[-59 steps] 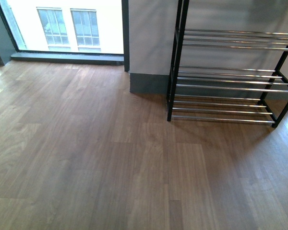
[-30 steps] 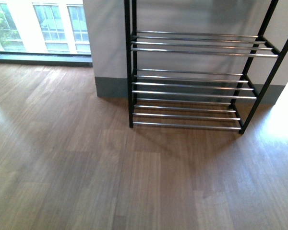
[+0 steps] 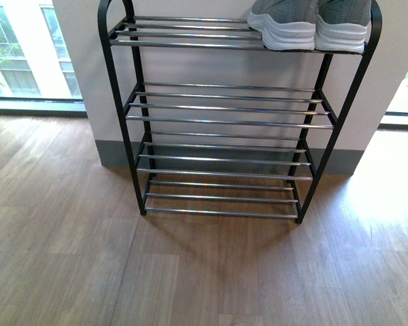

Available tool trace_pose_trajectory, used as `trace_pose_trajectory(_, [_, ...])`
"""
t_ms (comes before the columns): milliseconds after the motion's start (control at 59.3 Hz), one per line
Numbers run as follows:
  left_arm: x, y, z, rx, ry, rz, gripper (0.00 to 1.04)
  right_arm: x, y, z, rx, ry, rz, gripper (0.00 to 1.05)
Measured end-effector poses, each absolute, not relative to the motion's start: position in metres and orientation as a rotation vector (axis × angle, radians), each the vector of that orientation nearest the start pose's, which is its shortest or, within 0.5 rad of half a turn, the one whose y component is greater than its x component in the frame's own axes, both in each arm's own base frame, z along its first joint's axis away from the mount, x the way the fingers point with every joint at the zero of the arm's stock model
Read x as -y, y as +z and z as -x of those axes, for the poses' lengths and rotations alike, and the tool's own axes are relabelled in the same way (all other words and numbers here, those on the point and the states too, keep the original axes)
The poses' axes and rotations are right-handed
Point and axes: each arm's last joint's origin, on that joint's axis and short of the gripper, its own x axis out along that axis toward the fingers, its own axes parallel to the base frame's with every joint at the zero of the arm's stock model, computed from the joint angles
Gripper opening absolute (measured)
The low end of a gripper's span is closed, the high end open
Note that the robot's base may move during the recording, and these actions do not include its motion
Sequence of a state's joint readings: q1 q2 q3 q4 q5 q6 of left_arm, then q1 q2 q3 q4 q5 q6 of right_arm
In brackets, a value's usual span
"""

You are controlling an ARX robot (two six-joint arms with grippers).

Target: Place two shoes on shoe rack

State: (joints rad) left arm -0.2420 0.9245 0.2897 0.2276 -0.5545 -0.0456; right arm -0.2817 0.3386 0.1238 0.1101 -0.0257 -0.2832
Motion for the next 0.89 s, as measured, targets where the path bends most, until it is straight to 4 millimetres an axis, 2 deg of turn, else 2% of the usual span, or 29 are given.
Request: trace_pose_trajectory(893, [0.0275, 0.1809, -0.1772, -0.369, 0.323, -0.114, 0.02, 0.0322, 0.187, -0.1149, -0.14, -0.232, 0.265, 0.02])
